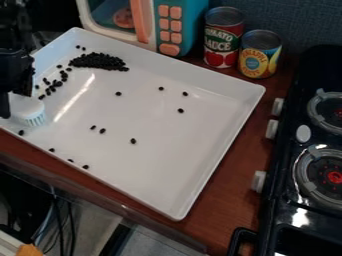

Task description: Sweep into pile

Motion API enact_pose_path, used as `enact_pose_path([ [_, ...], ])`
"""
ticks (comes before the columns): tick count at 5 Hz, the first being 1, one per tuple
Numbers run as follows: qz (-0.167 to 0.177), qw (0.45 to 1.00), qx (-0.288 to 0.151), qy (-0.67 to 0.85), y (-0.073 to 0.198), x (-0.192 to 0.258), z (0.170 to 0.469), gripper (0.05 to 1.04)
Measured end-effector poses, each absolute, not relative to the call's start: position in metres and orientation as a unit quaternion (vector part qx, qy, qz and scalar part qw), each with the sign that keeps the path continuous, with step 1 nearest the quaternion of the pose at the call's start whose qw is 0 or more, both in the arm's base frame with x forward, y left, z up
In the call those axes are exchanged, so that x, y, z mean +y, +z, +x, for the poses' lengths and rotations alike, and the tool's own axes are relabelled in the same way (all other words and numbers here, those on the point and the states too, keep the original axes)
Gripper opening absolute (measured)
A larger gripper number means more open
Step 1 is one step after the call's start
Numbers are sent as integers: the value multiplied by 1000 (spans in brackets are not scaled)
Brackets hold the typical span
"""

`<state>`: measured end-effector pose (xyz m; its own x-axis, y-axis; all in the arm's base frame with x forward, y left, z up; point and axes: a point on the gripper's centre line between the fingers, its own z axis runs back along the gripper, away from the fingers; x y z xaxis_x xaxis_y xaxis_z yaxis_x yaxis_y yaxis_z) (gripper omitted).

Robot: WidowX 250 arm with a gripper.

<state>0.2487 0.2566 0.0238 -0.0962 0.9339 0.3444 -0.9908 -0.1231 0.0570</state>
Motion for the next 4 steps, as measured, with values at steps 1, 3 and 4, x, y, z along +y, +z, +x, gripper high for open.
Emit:
enact_pose_path([
  [1, 139, 658, -97, 734, 23, 247, 258, 734],
  [3, 128, 654, -94, 740, 23, 241, 281, 734],
  [4, 128, 652, -92, 742, 21, 242, 292, 734],
])
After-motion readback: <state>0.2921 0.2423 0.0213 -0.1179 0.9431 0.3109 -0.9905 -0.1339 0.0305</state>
